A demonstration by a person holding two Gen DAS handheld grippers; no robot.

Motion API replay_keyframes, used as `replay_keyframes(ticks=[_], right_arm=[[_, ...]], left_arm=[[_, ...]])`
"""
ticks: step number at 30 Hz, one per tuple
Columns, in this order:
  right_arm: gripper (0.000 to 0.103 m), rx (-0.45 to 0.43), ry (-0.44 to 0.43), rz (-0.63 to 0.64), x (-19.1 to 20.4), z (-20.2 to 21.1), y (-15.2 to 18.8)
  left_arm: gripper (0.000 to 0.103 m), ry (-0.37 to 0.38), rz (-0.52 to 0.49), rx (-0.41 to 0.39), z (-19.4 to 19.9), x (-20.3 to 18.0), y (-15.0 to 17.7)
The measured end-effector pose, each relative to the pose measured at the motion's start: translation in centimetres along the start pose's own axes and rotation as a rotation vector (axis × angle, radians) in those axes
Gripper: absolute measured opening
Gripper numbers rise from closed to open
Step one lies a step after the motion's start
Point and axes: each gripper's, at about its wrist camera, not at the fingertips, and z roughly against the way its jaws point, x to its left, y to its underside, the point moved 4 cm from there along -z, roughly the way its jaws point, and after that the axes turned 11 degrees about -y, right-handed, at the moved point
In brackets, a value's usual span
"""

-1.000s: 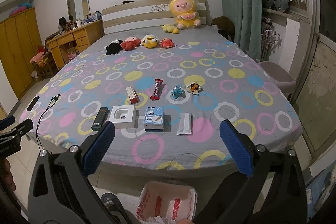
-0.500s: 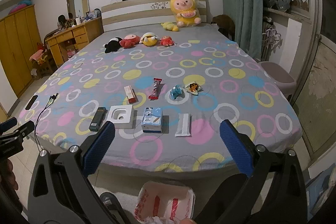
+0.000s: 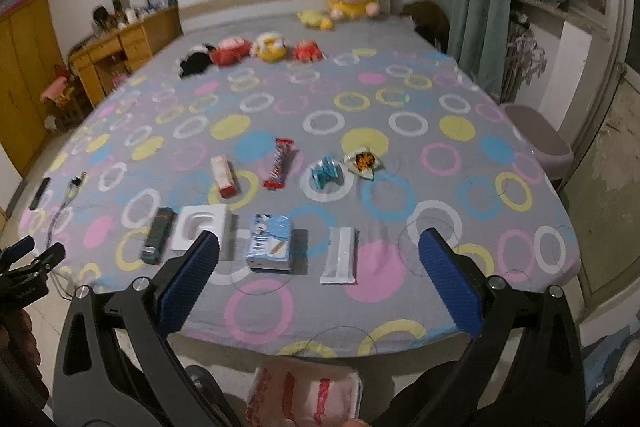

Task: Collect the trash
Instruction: 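Reach the left tool to the dark green box while the right tool reaches the white packet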

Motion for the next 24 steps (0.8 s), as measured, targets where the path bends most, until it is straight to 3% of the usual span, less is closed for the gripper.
replay_keyframes(ticks=[12,24], right_arm=[[0.098,0.227,0.027,-0.093,-3.8,-13.2,-0.4],[0.098,0.416,0.106,-0.140,-7.0,-21.3,2.5]], left_arm=[[0.096,-0.006,-0.081,0.240,-14.1,-1.9,-0.2],[0.096,-0.034,-0.183,0.358,-21.7,-4.8,1.1]])
